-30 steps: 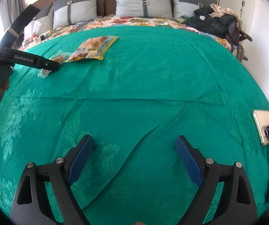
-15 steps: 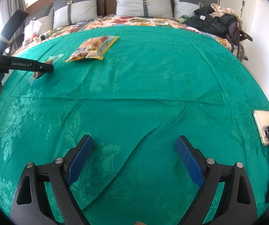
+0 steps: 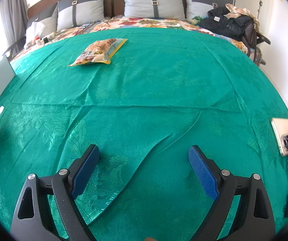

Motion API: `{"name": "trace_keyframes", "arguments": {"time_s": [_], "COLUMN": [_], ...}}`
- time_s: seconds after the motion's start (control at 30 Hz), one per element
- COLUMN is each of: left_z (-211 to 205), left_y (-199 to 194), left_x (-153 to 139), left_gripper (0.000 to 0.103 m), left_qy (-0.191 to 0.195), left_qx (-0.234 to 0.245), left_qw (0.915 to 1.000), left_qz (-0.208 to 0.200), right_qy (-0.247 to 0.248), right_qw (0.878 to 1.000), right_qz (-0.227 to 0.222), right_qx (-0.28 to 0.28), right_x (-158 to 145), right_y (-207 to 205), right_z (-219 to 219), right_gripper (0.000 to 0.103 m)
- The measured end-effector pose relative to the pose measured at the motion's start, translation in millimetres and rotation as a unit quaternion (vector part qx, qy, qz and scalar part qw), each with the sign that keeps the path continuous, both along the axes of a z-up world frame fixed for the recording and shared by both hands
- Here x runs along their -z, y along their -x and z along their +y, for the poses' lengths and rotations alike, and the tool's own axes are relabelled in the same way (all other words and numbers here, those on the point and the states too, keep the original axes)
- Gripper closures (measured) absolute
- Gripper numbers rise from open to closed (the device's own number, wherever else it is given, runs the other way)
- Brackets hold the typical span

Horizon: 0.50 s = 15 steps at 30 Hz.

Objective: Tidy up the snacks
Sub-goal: 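Grasp the clear corn-sausage pack with the left tool, then release it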

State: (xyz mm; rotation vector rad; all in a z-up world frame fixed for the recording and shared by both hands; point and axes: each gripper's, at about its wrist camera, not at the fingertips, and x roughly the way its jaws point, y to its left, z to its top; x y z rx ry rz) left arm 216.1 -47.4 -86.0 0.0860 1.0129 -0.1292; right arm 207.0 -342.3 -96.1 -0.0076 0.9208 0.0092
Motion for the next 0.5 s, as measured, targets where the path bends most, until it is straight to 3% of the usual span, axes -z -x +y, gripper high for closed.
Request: {"name": "trace_keyframes", "arguments": {"time_s": [0.13, 0.27, 0.5], "left_z": [2.7, 7.6, 20.6], "left_y": [-4.5, -6.4, -8.9], "left_x": [7.8, 11.8, 19.3], "left_gripper": [0.047, 0.021, 0.002], "left_qy": [0.015, 0.0, 0.011], "left_qx": [-0.01, -0.018, -0.039], "left_qw": [0.9997, 0.9993, 0.9987], "left_qz": [-0.019, -0.032, -0.032], "right_qy": [0.0, 0.0, 0.0], "right_qw": [1.0, 1.0, 1.0], "right_qz": [0.0, 0.0, 0.0], "right_qx": [0.0, 0.0, 0.0], "right_x": [-0.1, -0.1, -0.2], "right_y": [-0.2, -0.1, -0.1], "right_z": [-0.4, -0.2, -0.2], "right_gripper": [0.01, 0.01, 0.01]}}
